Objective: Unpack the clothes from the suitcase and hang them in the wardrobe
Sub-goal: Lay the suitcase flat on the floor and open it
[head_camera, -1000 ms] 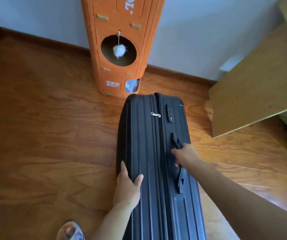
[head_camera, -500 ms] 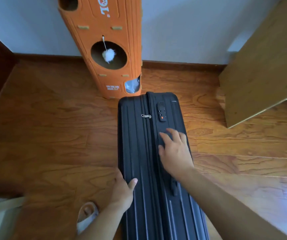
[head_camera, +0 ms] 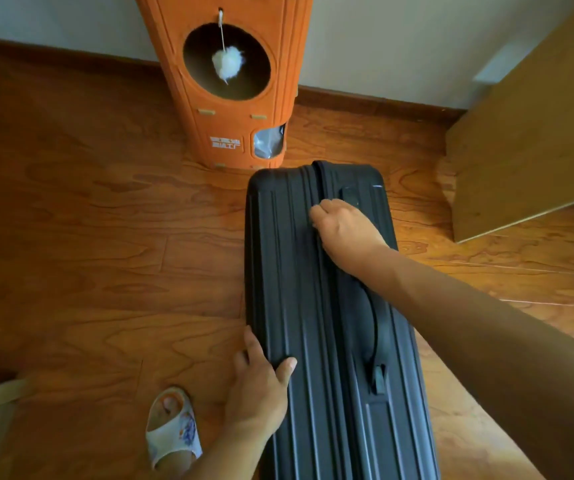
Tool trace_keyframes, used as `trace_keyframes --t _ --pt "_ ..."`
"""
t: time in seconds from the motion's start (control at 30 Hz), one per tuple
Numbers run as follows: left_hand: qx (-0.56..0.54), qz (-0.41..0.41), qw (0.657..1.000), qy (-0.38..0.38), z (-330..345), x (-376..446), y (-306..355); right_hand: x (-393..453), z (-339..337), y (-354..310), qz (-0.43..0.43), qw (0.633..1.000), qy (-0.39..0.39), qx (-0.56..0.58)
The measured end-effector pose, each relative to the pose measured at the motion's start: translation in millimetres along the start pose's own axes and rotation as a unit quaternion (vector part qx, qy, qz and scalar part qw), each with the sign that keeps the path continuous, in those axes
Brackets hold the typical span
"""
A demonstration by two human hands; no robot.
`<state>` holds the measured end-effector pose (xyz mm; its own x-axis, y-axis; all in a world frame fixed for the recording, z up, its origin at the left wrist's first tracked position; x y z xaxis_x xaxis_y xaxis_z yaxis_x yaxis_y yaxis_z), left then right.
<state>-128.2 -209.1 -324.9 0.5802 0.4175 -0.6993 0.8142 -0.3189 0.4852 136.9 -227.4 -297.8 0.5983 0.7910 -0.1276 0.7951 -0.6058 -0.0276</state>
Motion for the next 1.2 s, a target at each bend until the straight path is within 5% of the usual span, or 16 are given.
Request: trace_keyframes --t 0.13,0.43,0.57,0.67,0.73,0.8,0.87,1.0,1.2 --pt "-0.029 -0.006 1.000 -0.005 4.8 2.0 -10.1 -88.2 -4.2 -9.6 -0.117 0.991 0.050 -0.038" --pt "-0.078 -0.014 0.997 0.013 9.9 5.3 -11.3 -338.9 34.4 -71.1 -0.120 0.987 0.015 0.104" --pt "-0.099 -0.036 0.994 0.007 10.4 -1.6 -5.0 -392.9 50.7 -78.6 -0.104 0.991 -0.025 0.079" --pt "-0.113 -0.052 0.992 0.030 16.4 -16.4 5.5 -393.7 35.2 -71.8 -0.027 0.983 0.018 0.178" --pt "-0.115 -0.065 0.991 0.036 26.5 -34.9 12.9 -380.2 22.9 -60.9 0.128 0.965 0.019 0.229" --pt "-0.086 -0.092 0.992 0.033 45.2 -61.0 20.4 -359.6 25.3 -49.8 0.323 0.920 -0.057 0.214" --pt "-0.029 -0.102 0.993 0.056 69.9 -87.6 25.3 -337.8 34.0 -53.2 0.424 0.860 -0.158 0.236" --pt "0.032 -0.088 0.988 0.119 109.2 -106.5 22.2 -325.7 49.4 -59.3 0.432 0.857 -0.202 0.193" --pt "0.031 -0.080 0.991 0.107 121.4 -102.9 23.2 -333.7 49.4 -29.2 0.426 0.861 -0.218 0.172"
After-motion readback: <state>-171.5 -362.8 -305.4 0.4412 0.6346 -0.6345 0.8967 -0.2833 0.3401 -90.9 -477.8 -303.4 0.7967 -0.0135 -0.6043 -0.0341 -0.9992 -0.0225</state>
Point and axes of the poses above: each hand's wrist, its own x-axis towards the middle knuckle, its own z-axis out of the palm, y = z × x, the point moved 2 cm from there along x, towards the middle knuckle, and after that the axes turned 9 degrees about z, right-handed, at the moved point
